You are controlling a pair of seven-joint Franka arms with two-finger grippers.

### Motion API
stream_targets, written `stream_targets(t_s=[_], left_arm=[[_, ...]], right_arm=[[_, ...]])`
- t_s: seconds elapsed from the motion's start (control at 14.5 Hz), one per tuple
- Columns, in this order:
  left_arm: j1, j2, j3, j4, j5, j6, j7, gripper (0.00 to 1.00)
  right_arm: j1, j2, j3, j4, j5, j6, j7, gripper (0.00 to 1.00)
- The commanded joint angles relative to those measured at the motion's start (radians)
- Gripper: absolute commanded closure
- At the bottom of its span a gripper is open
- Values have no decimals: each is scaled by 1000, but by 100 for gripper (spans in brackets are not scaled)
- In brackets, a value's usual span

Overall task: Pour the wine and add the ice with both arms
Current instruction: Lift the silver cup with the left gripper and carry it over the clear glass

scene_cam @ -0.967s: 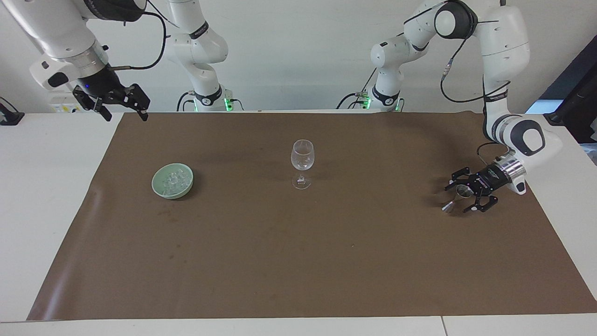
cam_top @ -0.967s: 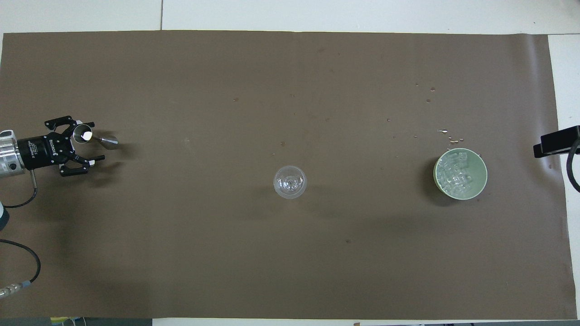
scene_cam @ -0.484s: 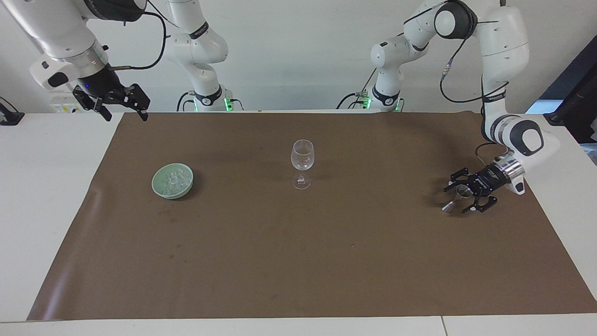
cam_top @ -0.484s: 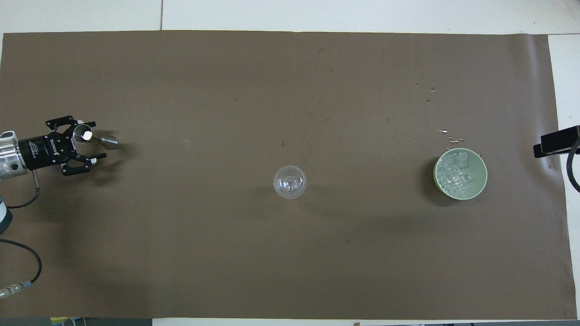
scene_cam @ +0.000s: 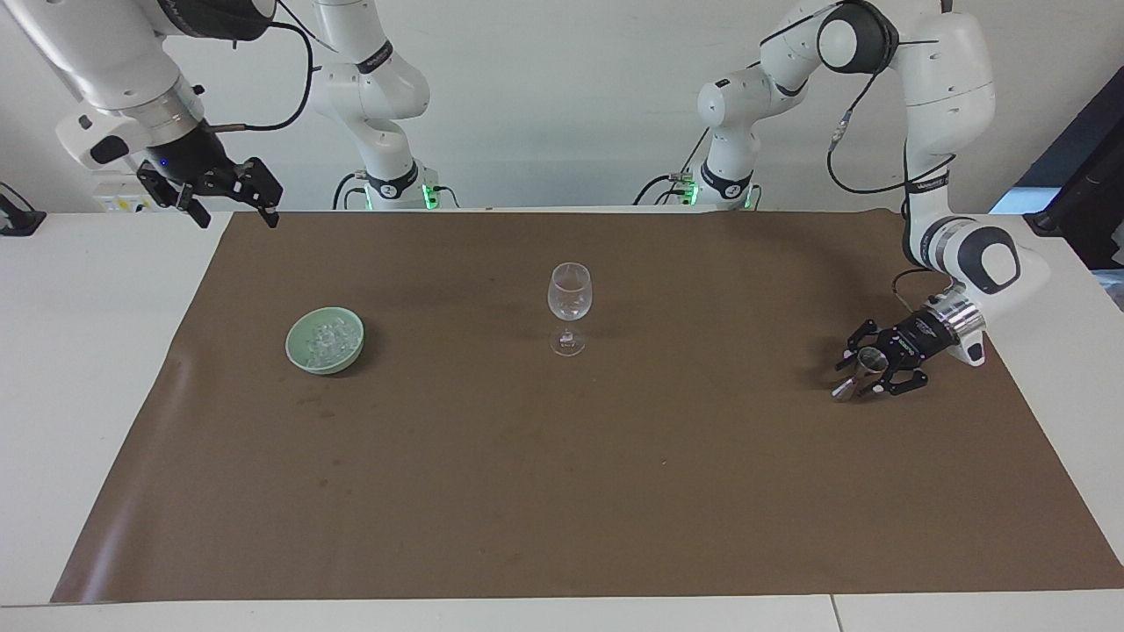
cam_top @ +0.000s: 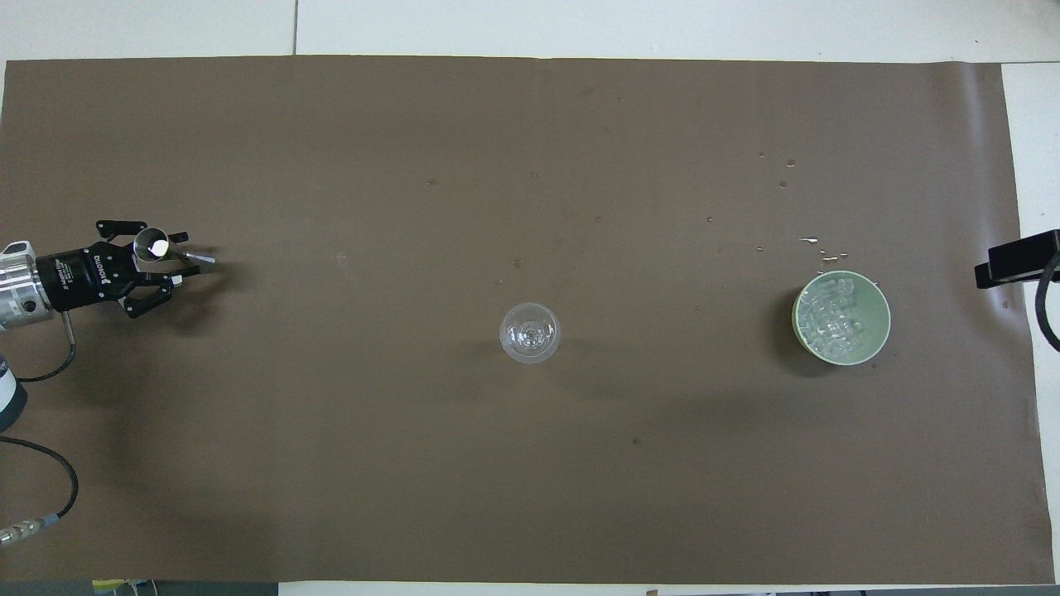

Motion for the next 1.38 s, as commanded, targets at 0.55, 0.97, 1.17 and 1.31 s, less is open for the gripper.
stream_targets(t_s=[0.55,0.97,1.17,1.31], left_arm=[[-49,-137,16,-44,-25,-99,-29,100],[-241,-342,19,-161,-16,-79,-130,100],[-376,-415,19,-189,-13,-35,-251,100],[-474,-454,17,-189,-8,23,-348,100]], right_arm=[[-8,-23,4,-24,6,2,-1,0],[-8,-21,4,-24,6,2,-1,0],[-8,-23,4,-24,4,2,-1,0],[-8,-21,4,-24,6,2,-1,0]])
